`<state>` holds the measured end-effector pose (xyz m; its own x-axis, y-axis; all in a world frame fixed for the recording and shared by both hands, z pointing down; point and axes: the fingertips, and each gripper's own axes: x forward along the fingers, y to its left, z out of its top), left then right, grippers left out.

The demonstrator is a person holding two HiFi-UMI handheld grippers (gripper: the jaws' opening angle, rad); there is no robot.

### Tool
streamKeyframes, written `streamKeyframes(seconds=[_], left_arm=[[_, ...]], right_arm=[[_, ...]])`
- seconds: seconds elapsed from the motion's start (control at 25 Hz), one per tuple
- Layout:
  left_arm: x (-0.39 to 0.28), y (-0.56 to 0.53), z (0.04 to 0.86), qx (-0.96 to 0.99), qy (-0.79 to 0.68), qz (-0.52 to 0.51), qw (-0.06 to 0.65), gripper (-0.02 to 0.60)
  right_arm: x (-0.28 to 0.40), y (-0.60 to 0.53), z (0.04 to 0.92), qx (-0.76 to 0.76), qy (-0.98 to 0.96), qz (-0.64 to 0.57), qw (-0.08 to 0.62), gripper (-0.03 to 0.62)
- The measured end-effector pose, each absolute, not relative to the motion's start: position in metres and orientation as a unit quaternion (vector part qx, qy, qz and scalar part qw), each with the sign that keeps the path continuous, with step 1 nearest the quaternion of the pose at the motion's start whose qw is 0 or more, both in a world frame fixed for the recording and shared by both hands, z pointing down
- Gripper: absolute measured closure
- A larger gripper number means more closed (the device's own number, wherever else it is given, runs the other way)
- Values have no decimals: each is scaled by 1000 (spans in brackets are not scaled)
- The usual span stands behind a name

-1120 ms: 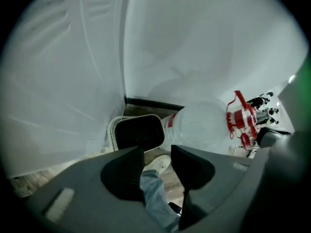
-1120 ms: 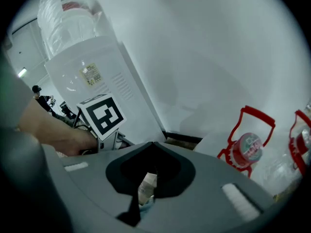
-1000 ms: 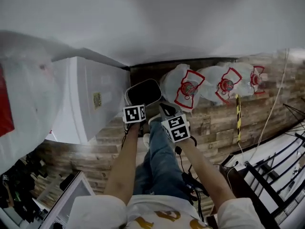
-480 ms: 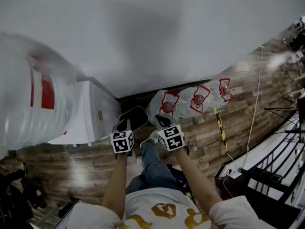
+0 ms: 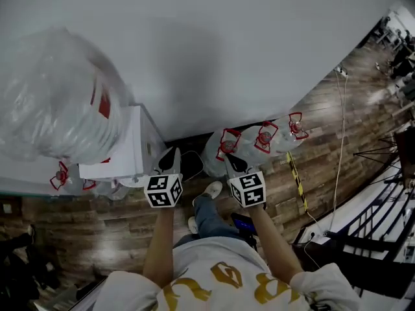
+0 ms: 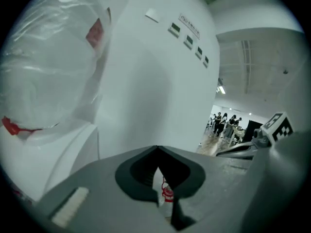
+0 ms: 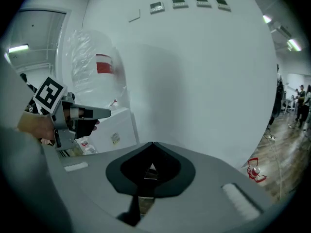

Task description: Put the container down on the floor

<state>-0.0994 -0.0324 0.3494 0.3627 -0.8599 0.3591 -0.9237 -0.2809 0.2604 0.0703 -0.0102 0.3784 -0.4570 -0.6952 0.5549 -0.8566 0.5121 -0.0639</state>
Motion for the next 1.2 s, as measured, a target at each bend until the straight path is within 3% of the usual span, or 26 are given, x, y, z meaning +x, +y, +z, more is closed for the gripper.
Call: streamKeyframes(seconds=[0.52, 1.2], left_arm=[[-123, 24, 267, 805, -560, 14, 195, 581], [-118, 23, 259, 808, -560, 12, 185, 581]], right_arm=[[47, 19, 296, 492, -852, 109, 142, 569], [49, 25, 287, 496, -852, 112, 123, 569]])
